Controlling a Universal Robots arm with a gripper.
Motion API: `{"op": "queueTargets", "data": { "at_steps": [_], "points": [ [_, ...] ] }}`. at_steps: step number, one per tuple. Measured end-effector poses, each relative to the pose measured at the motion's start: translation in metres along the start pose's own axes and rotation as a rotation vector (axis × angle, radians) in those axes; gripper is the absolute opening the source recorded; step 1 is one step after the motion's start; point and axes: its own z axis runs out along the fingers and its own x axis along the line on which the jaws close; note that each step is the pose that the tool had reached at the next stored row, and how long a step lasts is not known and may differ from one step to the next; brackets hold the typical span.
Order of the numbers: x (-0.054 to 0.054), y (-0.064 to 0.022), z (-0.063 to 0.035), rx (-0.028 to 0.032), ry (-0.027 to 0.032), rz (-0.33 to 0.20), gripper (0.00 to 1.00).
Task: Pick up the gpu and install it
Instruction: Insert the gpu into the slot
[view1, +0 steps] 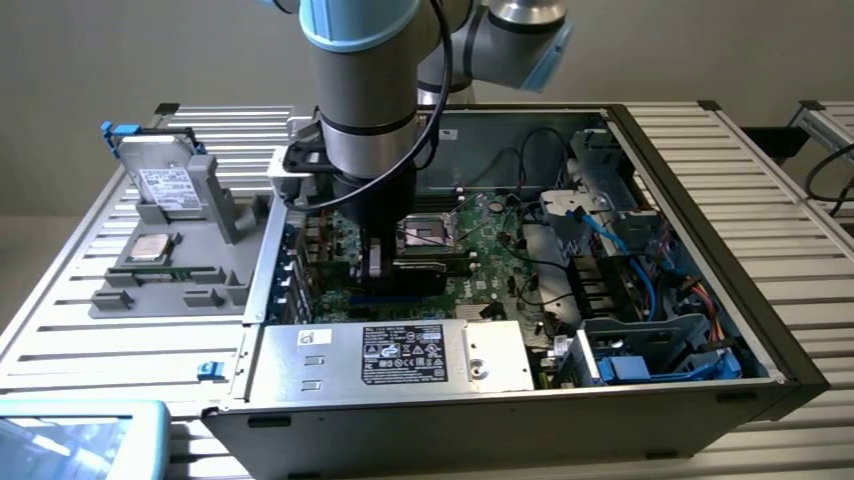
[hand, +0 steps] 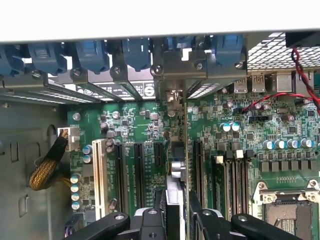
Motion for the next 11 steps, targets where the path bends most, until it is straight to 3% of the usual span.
{"op": "queueTargets", "data": {
  "at_steps": [11],
  "points": [
    [0.0015, 0.0002, 0.0017, -0.0005, -0.0079, 0.0, 0.29]
  ]
}}
